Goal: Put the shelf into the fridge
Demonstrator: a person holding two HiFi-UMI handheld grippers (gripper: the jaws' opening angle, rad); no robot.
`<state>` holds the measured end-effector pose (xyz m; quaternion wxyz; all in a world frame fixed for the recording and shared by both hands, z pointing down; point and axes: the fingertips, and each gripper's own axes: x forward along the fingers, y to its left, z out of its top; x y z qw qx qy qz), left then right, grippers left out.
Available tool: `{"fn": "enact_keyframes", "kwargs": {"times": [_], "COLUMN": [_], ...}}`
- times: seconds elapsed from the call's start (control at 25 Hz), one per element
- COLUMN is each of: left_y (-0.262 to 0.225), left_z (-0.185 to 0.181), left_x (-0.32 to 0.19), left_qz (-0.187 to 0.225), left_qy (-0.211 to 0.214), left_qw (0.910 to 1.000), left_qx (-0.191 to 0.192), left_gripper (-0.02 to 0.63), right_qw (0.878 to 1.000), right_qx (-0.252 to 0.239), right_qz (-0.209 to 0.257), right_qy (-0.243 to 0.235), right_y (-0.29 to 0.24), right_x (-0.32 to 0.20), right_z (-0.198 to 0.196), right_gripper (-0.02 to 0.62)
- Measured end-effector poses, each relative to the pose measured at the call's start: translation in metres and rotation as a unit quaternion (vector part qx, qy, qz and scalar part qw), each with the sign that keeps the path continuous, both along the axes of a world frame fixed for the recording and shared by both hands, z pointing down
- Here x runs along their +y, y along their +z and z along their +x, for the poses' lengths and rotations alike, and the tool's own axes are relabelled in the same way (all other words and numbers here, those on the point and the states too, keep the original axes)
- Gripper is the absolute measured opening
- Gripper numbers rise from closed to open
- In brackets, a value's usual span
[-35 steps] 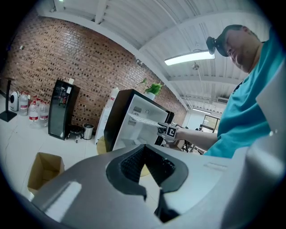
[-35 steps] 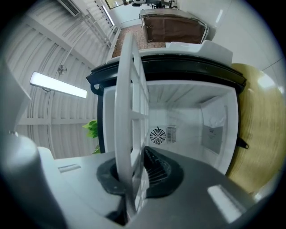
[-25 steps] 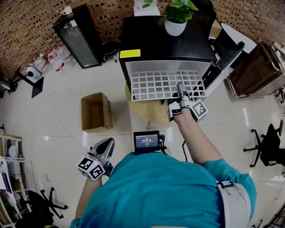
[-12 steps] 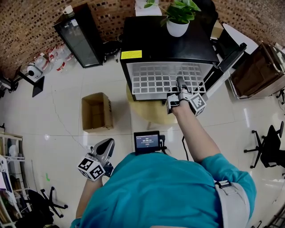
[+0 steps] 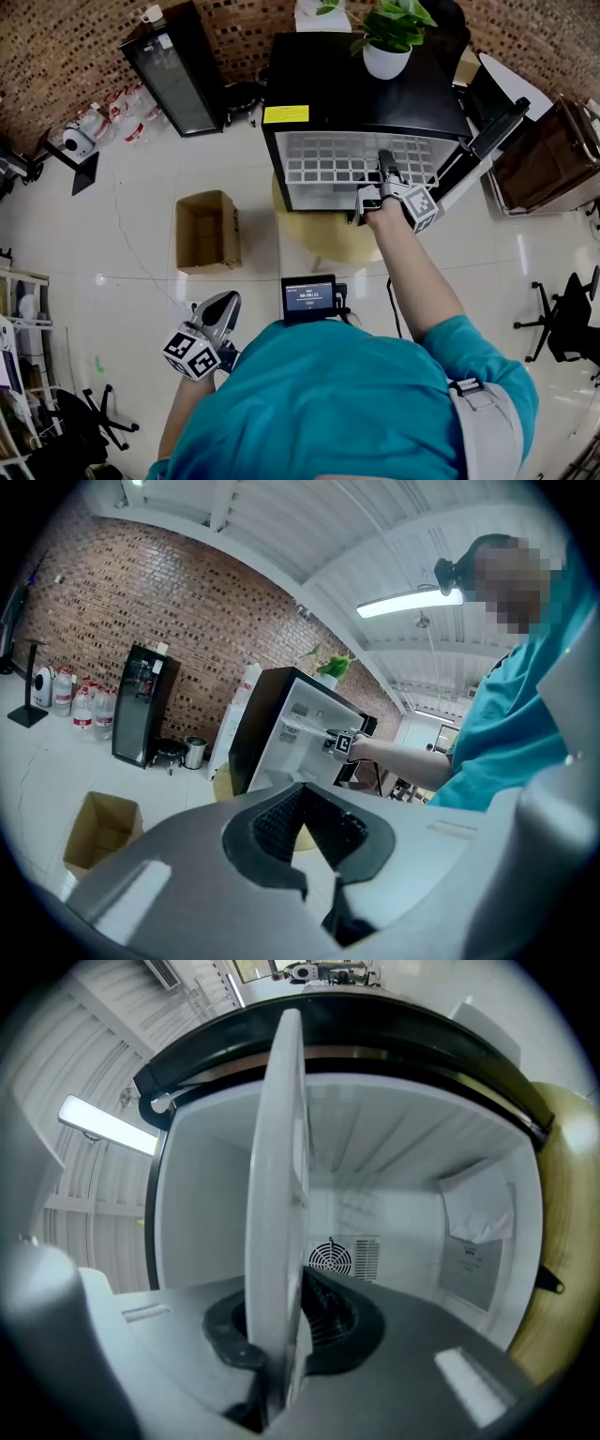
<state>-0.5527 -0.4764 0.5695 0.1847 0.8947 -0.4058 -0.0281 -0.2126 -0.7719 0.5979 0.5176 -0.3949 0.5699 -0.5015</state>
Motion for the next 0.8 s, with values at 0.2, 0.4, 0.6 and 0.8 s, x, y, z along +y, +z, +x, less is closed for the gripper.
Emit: {"fn": "enact_keyframes", "kwargs": {"times": [0.2, 0.4, 0.6, 0.8], "left_y": [0.0, 0.001, 0.003, 0.003], "left_z": [-0.002, 0.009, 0.009, 0.011], "left_x": [-0.001, 0.01, 0.01, 0.01], "left_qz": [-0.001, 0.002, -0.007, 0.004], "left_qy": [-0.008, -0.015, -0.029, -0.027], "left_qw": [1.0, 0.9999, 0.9996, 0.9996], "left_qx": [0.0, -0.001, 0.0, -0.006], "left_gripper": [0.003, 0.003, 0.003, 0.003], "right_qw": [1.0, 1.0, 0.999, 0.999], "right_qx": [0.015, 0.023, 0.034, 0.038], "right_qz": [0.006, 0.009, 0.013, 0.012], "right_qy": [0.005, 0.007, 0.007, 0.009], "right_y": [-0.005, -0.006, -0.007, -0.006], "right_x": [-0.016, -0.02, -0.033, -0.042], "right_z": [0.001, 0.014, 0.016, 0.02], "right_gripper": [0.02, 0.02, 0.02, 0.021]}}
